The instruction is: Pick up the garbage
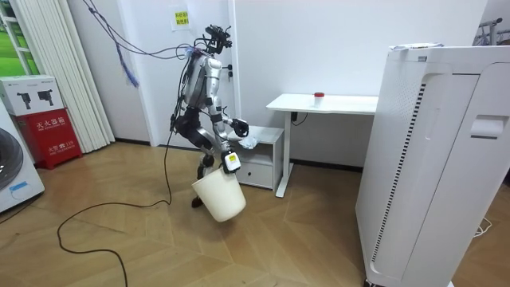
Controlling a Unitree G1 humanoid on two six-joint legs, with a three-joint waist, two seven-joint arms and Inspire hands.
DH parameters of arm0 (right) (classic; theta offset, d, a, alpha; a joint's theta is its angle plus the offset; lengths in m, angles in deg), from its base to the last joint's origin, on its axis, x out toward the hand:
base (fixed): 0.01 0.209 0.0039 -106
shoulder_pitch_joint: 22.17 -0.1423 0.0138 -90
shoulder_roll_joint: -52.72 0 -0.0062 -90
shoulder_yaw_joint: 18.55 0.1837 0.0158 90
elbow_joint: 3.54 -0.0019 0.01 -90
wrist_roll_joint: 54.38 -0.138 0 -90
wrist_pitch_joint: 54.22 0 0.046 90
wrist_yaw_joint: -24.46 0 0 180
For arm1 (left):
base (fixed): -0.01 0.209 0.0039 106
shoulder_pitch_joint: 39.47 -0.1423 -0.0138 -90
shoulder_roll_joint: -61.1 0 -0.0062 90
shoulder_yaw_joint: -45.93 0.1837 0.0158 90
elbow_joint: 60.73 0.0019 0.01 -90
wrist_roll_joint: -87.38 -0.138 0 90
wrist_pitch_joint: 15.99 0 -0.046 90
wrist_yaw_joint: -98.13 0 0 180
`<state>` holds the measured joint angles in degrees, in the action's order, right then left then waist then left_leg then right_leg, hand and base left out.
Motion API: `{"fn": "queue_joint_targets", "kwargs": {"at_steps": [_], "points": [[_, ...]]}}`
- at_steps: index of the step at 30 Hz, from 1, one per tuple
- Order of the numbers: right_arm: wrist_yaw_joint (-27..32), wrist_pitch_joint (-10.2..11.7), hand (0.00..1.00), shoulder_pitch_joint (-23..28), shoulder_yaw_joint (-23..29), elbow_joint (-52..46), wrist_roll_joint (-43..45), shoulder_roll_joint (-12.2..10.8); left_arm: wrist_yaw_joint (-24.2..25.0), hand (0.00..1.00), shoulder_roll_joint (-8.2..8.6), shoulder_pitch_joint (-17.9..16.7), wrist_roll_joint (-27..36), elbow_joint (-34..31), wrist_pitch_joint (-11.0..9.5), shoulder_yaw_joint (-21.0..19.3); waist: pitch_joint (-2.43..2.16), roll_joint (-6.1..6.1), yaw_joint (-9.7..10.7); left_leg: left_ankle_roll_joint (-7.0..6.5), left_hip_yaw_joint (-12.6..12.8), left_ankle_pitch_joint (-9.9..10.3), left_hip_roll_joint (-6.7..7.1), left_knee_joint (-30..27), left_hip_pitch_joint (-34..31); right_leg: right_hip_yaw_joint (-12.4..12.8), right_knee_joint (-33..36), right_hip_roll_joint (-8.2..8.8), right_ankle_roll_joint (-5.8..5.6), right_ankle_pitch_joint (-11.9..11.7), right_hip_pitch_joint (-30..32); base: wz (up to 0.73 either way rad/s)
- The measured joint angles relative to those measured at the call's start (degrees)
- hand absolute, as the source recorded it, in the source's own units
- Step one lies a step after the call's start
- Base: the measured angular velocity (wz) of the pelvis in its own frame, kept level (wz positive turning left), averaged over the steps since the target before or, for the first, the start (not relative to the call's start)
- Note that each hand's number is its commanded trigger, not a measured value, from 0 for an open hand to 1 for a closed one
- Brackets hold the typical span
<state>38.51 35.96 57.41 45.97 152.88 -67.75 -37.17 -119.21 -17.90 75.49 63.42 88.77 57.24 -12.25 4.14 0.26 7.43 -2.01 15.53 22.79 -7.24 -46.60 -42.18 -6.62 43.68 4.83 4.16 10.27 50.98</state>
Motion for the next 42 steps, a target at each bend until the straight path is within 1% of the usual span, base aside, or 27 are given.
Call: {"fn": "queue_joint_targets", "kwargs": {"at_steps": [2, 4, 8, 11, 14, 15, 16, 17, 18, 19, 20, 21, 22, 23, 24, 25, 28, 32, 34, 37, 40, 42], "points": [[0.31, 0.00, 1.00, -0.18, -0.01, 0.00, 0.00, -0.01, 0.02, 1.00, -0.02, -1.19, 0.05, -1.06, -0.37, 0.23, -0.01, -0.01, -0.03, 0.02, -0.03, -0.02, 0.00, 0.00, 0.13, 0.00, 0.00, 0.00, 0.00, -0.01, -0.01, 0.00], [0.43, 0.00, 1.00, -0.35, 0.00, 0.00, 0.01, -0.01, 0.29, 1.00, 0.12, -2.06, 0.63, -1.10, -1.20, 0.62, -0.08, -0.12, -0.09, 0.02, -0.08, -0.02, 0.00, -0.01, 0.14, 0.02, -0.01, 0.00, 0.00, -0.02, -0.01, 0.00], [1.48, 0.01, 1.00, -0.37, 0.00, -0.03, 0.00, 0.00, 0.56, 1.00, -0.16, -3.30, 2.08, -2.27, -1.26, 1.58, -0.28, -0.50, -0.08, 0.02, -0.07, -0.01, -0.01, -0.12, 0.18, 0.04, 0.04, -0.02, -0.01, -0.02, -0.04, 0.00], [2.19, 0.05, 1.00, -0.81, 0.84, -0.37, -0.05, 0.34, 0.94, 1.00, -0.58, -3.32, 2.97, -2.79, -1.26, 1.66, -0.38, -1.05, -0.04, -0.02, 0.10, 0.01, 0.00, -0.39, 0.26, 0.32, 0.36, 0.00, -0.08, -0.06, -0.09, 0.00], [2.78, 0.09, 1.00, -1.13, 2.04, -2.73, -0.12, 1.83, 1.12, 1.00, -1.29, -3.20, 4.80, -4.76, -1.37, 1.65, -0.44, -1.67, -0.04, -0.16, 0.21, 0.10, -0.04, -0.88, 0.38, 0.51, 0.78, 0.04, -0.14, -0.12, -0.13, -0.02], [3.30, 0.11, 1.00, -2.11, 2.17, -2.73, -0.14, 2.15, 1.22, 1.00, -1.65, -3.16, 5.01, -4.98, -1.39, 1.54, -0.48, -2.17, -0.03, -0.16, 0.35, 0.12, -0.04, -1.08, 0.63, 0.68, 1.01, 0.01, -0.08, -0.16, -0.23, -0.06], [3.66, 0.18, 1.00, -3.35, 2.42, -2.71, -0.20, 2.39, 1.64, 1.00, -2.13, -3.05, 5.01, -4.97, -1.39, 1.38, -0.40, -2.58, -0.03, -0.14, 0.34, 0.13, -0.07, -1.20, 0.74, 0.66, 1.03, -0.01, 0.01, -0.26, -0.51, -0.05], [3.77, 0.44, 1.00, -3.89, 2.69, -2.61, -0.20, 2.49, 1.83, 1.00, -2.27, -3.05, 5.02, -4.97, -1.39, 1.33, -0.47, -2.79, 0.04, -0.13, 0.30, 0.14, -0.07, -1.21, 0.76, 0.60, 1.01, 0.01, 0.03, -0.29, -0.60, 0.00], [4.04, 1.13, 1.00, -4.80, 3.21, -2.58, -0.20, 2.77, 2.10, 1.00, -2.35, -3.03, 5.02, -5.01, -1.39, 1.36, -0.48, -3.14, 0.06, -0.09, 0.11, 0.16, -0.10, -1.28, 0.78, 0.47, 0.90, 0.00, 0.02, -0.33, -0.79, 0.07], [4.08, 1.83, 1.00, -5.51, 4.79, -2.58, -0.28, 2.84, 2.38, 1.00, -2.27, -3.22, 5.31, -5.29, -1.39, 1.39, -0.50, -3.48, 0.03, 0.13, 0.02, 0.28, -0.28, -1.52, 0.77, 0.49, 0.80, -0.21, -0.03, -0.41, -0.86, 0.06], [4.05, 2.19, 1.00, -5.79, 5.67, -2.58, -0.43, 2.78, 2.65, 1.00, -2.35, -3.32, 5.43, -5.52, -1.39, 1.40, -0.48, -3.52, 0.03, 0.09, -0.02, 0.31, -0.49, -1.82, 0.69, 0.47, 0.79, -0.39, -0.04, -0.46, -0.87, -0.04], [3.67, 3.59, 1.00, -6.50, 7.80, -2.61, -2.45, 2.07, 3.16, 1.00, -2.46, -3.41, 5.55, -5.57, -1.38, 1.38, -0.48, -3.55, -0.15, 0.00, -0.06, 0.36, -1.06, -2.55, 0.45, 0.41, 0.75, -0.82, 0.03, -0.60, -0.89, -0.11], [3.26, 5.26, 1.00, -7.27, 9.00, -2.97, -4.58, 0.91, 3.72, 1.00, -2.54, -3.41, 5.62, -5.62, -1.37, 1.34, -0.48, -3.56, -0.12, -0.06, -0.18, 0.44, -1.28, -3.04, 0.23, 0.12, 0.83, -0.89, 0.19, -0.71, -0.88, -0.12], [3.15, 5.86, 1.00, -7.65, 9.02, -3.18, -5.37, 0.40, 4.12, 1.00, -2.55, -3.41, 5.62, -5.78, -1.37, 1.26, -0.48, -3.56, -0.05, -0.04, -0.27, 0.47, -1.28, -3.14, 0.04, 0.00, 0.86, -0.84, 0.25, -0.74, -0.88, 0.00], [3.52, 6.77, 1.00, -7.99, 9.86, -4.18, -6.89, -0.57, 4.50, 1.00, -2.53, -3.44, 5.61, -6.64, -1.36, 1.27, -0.48, -3.56, 0.22, -0.06, -0.52, 0.46, -1.10, -3.15, -0.18, -0.20, 0.91, -0.63, 0.25, -0.75, -0.81, 0.09], [3.18, 7.80, 1.00, -8.33, 11.28, -4.32, -8.37, -0.93, 4.69, 1.00, -2.37, -3.44, 5.61, -7.39, -1.36, 1.27, -0.54, -3.68, 0.29, -0.10, -0.59, 0.46, -1.08, -3.16, -0.12, -0.38, 0.85, -0.53, 0.24, -0.75, -0.83, 0.10], [0.46, 9.14, 1.00, -9.05, 11.46, -4.42, -11.53, -0.90, 6.08, 1.00, -2.39, -3.61, 5.60, -9.18, -1.35, 1.47, -0.79, -4.17, 0.41, -0.15, -0.73, 0.42, -1.01, -3.13, -0.04, -1.04, 0.77, -0.15, 0.30, -0.79, -1.20, 0.07], [-2.21, 9.13, 1.00, -9.05, 10.93, -4.38, -11.83, -1.27, 8.10, 1.00, -2.32, -4.81, 5.61, -11.11, -1.36, 1.64, -0.77, -4.31, 0.31, -0.15, -1.48, 0.42, -0.96, -2.82, 0.56, -1.79, 0.02, -0.06, 0.25, -0.77, -2.46, 0.07], [-3.26, 9.13, 1.00, -9.19, 10.94, -4.39, -11.80, -1.36, 9.46, 1.00, -2.42, -5.42, 5.60, -11.23, -1.35, 1.68, -0.77, -4.37, 0.14, -0.23, -1.63, 0.46, -0.90, -2.76, 0.78, -1.92, -0.09, 0.09, 0.00, -0.63, -2.78, 0.04], [-3.58, 9.12, 1.00, -9.20, 10.95, -4.25, -11.63, -1.35, 10.82, 1.00, -2.86, -5.99, 5.61, -11.23, -1.35, 1.62, -0.76, -4.58, 0.11, -0.42, -1.65, 0.57, -0.90, -2.76, 0.63, -2.02, -0.38, 0.12, -0.21, -0.69, -2.80, 0.01], [-3.75, 8.56, 1.00, -8.87, 11.04, -3.98, -11.60, -1.34, 11.77, 1.00, -2.80, -6.05, 5.61, -11.30, -1.35, 1.60, -0.76, -4.64, 0.33, -0.58, -1.64, 0.64, -0.92, -2.61, 0.43, -2.09, -0.94, 0.08, -0.50, -0.87, -2.82, 0.00], [-4.50, 8.56, 1.00, -8.73, 11.04, -3.98, -11.57, -1.36, 12.06, 1.00, -2.69, -6.03, 5.60, -11.38, -1.35, 1.60, -0.77, -4.66, 0.33, -0.75, -1.58, 0.74, -0.93, -2.62, 0.43, -2.03, -1.03, 0.08, -0.62, -0.89, -2.82, 0.00]]}}
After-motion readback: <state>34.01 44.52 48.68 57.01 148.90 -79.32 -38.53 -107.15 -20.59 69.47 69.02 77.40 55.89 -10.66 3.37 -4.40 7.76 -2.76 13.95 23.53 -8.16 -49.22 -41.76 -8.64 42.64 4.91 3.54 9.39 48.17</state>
